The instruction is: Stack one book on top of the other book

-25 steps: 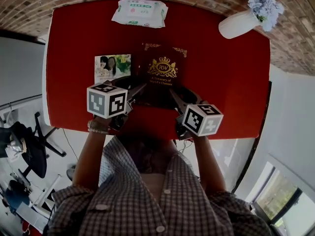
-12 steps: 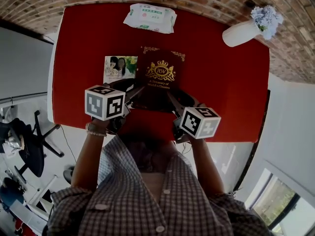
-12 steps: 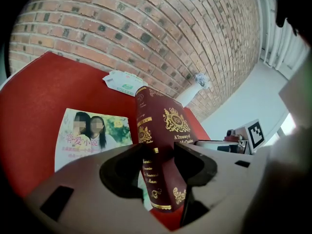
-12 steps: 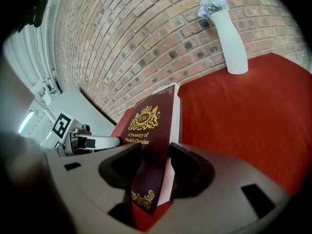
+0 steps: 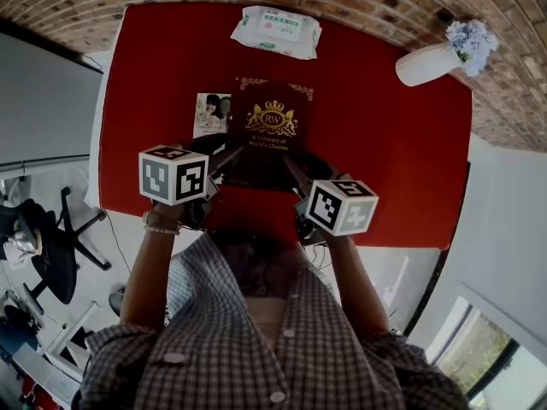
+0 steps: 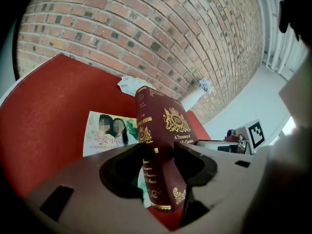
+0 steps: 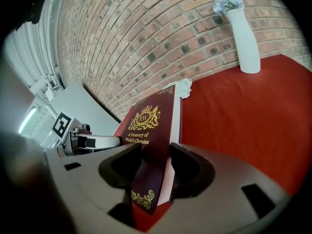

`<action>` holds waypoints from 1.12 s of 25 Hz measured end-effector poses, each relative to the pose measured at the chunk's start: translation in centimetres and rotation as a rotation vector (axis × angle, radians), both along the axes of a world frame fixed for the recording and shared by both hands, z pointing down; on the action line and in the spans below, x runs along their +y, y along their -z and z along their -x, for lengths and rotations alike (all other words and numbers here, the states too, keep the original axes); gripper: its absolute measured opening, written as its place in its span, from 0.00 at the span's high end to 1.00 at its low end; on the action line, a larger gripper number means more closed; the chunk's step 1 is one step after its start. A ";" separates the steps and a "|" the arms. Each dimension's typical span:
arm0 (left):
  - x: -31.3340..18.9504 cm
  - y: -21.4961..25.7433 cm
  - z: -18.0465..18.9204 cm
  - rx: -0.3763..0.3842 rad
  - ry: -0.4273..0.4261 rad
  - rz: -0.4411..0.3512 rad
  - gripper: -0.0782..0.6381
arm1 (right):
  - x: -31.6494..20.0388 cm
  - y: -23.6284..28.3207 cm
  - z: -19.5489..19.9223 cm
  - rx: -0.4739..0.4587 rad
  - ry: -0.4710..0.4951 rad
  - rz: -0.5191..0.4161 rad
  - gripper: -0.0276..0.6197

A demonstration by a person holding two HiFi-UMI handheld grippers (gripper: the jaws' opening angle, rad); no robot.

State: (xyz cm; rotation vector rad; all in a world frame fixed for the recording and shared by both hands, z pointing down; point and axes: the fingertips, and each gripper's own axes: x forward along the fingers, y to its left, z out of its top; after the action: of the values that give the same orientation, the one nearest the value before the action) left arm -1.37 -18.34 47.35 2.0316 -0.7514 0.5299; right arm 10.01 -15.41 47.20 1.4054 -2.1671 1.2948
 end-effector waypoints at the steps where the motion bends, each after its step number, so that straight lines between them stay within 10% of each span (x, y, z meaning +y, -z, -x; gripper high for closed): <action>1: 0.0 0.0 0.4 -0.002 0.000 0.001 0.60 | 0.0 0.0 0.4 0.000 0.003 0.002 0.66; 28: -0.6 -2.8 8.6 -0.022 0.031 0.064 0.60 | -0.8 -2.6 8.7 0.017 0.035 0.077 0.66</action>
State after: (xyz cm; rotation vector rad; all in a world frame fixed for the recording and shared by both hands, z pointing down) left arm -9.95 -18.90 50.11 1.9555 -0.7684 0.5527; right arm 1.31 -16.24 49.82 1.3384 -2.0978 1.3348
